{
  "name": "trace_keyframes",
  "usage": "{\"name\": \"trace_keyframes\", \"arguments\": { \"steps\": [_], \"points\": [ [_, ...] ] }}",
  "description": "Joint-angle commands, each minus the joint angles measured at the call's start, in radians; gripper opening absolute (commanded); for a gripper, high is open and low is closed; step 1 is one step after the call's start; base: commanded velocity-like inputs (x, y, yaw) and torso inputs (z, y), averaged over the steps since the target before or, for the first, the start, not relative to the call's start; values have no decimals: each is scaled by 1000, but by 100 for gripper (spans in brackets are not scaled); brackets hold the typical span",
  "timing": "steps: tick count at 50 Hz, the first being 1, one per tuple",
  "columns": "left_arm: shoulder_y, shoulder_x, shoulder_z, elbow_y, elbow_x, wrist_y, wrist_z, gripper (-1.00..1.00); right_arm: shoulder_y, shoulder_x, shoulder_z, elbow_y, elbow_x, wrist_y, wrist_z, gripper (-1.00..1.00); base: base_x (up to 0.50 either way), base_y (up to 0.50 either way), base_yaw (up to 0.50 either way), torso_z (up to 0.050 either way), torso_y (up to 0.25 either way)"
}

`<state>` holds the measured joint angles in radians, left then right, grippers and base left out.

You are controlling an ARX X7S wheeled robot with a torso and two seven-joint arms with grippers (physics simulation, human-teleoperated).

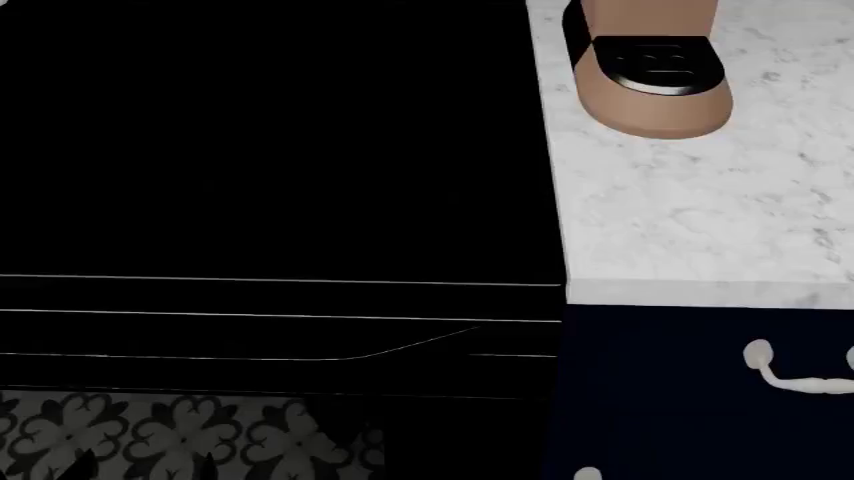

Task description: Press the stop button on the microwave

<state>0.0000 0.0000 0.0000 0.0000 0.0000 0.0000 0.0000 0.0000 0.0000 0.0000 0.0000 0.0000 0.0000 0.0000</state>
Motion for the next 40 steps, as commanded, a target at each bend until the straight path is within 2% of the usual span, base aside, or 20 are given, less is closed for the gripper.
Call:
{"name": "trace_keyframes", "arguments": {
  "steps": [1, 12, 14, 40],
  "points": [
    [-1, -24, 28, 2, -24, -2, -28, 100, 2, 34, -44, 9, 1, -8, 43, 100, 0, 0, 0, 0, 0],
    [7, -50, 66, -6, -18, 10, -81, 100, -10, 61, -71, -65, 54, 42, 67, 100, 0, 0, 0, 0, 0],
    [25, -69, 88, 7, -32, 52, -44, 100, -14, 65, -75, -76, 59, 48, 70, 100, 0, 0, 0, 14, 0],
    [59, -121, 89, 108, -52, -32, -104, 100, 7, 104, -111, -368, 78, 224, 130, 100, 0, 0, 0, 50, 20]
  ]
}}
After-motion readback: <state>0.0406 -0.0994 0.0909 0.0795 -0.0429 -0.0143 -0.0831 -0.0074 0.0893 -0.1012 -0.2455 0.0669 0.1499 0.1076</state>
